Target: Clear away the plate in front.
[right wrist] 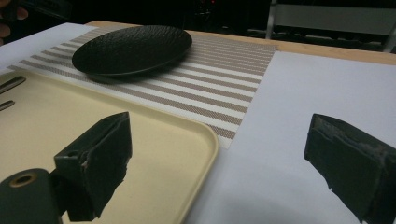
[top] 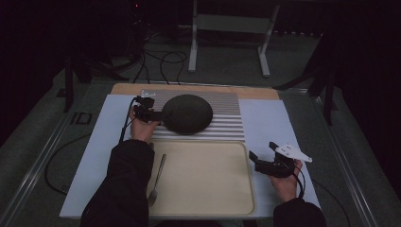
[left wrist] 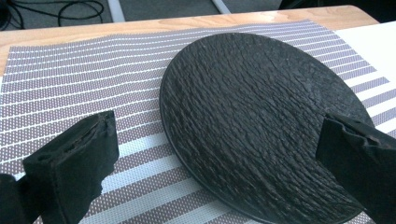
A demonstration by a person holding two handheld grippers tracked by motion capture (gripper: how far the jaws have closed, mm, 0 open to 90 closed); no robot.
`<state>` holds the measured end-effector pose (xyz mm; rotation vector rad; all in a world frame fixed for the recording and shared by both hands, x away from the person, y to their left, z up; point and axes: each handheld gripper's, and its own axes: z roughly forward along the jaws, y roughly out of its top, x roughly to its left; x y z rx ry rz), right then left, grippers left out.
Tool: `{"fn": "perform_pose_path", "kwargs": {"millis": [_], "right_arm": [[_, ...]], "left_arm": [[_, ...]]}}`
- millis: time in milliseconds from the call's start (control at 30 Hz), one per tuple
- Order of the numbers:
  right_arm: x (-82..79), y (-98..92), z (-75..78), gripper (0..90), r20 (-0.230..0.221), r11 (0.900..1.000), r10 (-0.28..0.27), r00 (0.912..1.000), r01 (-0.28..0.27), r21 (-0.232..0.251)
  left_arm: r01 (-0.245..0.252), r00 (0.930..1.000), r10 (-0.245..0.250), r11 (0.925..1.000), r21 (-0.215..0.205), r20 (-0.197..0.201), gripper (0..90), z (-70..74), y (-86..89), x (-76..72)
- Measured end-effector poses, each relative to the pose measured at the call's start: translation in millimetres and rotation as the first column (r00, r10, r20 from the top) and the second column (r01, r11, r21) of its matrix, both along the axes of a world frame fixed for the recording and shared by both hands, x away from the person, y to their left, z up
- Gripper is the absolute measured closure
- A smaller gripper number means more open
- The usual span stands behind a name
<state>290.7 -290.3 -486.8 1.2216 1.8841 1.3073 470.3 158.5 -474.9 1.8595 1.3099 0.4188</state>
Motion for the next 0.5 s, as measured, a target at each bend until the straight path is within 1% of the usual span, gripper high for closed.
{"fn": "perform_pose_path", "kwargs": {"millis": [167, 267, 500], "right_arm": [[0.0, 0.4, -0.1, 8.1, 0.001, 1.0, 0.0, 1.0, 0.0, -0.001], [0.1, 0.0, -0.3, 8.1, 0.002, 1.0, 0.001, 1.0, -0.001, -0.003], [0.3, 0.1, -0.4, 8.1, 0.0, 1.0, 0.003, 1.0, -0.003, -0.001]], "left_arm": [[0.007, 0.9999, -0.007, 1.0, -0.001, -0.012, 0.0, -5.0, -1.4, 2.5], [0.011, 0.9996, -0.011, 0.9999, 0.007, -0.024, 0.0, -8.4, -1.8, 3.9], [0.005, 0.9988, -0.005, 1.0, 0.004, -0.049, 0.0, -14.5, -1.3, 7.0]]}}
